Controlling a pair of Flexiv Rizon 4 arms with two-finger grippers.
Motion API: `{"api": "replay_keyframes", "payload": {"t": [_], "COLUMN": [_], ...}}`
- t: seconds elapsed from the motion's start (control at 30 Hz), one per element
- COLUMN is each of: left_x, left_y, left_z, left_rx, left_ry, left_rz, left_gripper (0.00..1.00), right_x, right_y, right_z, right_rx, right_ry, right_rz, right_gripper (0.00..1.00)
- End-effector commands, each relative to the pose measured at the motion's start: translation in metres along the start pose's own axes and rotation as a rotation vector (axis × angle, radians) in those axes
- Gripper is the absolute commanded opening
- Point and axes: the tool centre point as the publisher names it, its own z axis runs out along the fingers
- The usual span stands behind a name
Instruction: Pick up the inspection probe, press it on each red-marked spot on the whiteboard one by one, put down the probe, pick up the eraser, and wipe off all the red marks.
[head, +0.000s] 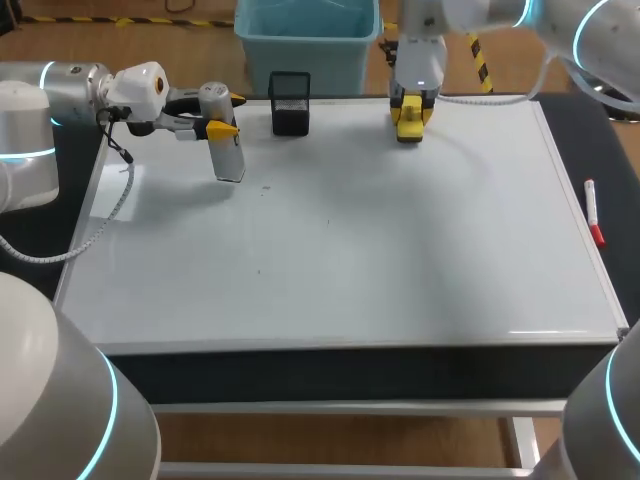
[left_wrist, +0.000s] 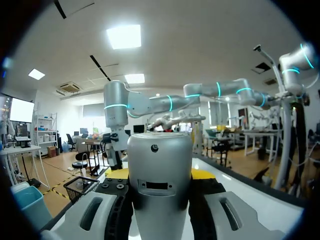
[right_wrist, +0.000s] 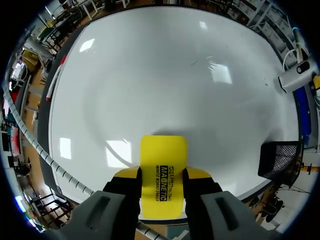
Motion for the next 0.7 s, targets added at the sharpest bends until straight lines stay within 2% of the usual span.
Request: {"api": "replay_keyframes", "payload": {"t": [0.03,0.7], "left_x": [0.001,0.001], "left_y": [-0.001,-0.001], "left_z": [0.000,0.000], "left_rx": [-0.001,-0.001], "left_ry": [-0.002,-0.002], "left_rz": [0.001,0.001], "left_gripper": [0.00,0.00], "right_x": [-0.002,-0.003], "right_y": [-0.010,-0.022], "right_z": [0.001,0.011], "right_rx": [-0.070,-0.087], "right_ry": [0.009,0.006], "right_rz": [-0.002,-0.006], "right_gripper": [0.00,0.00]}}
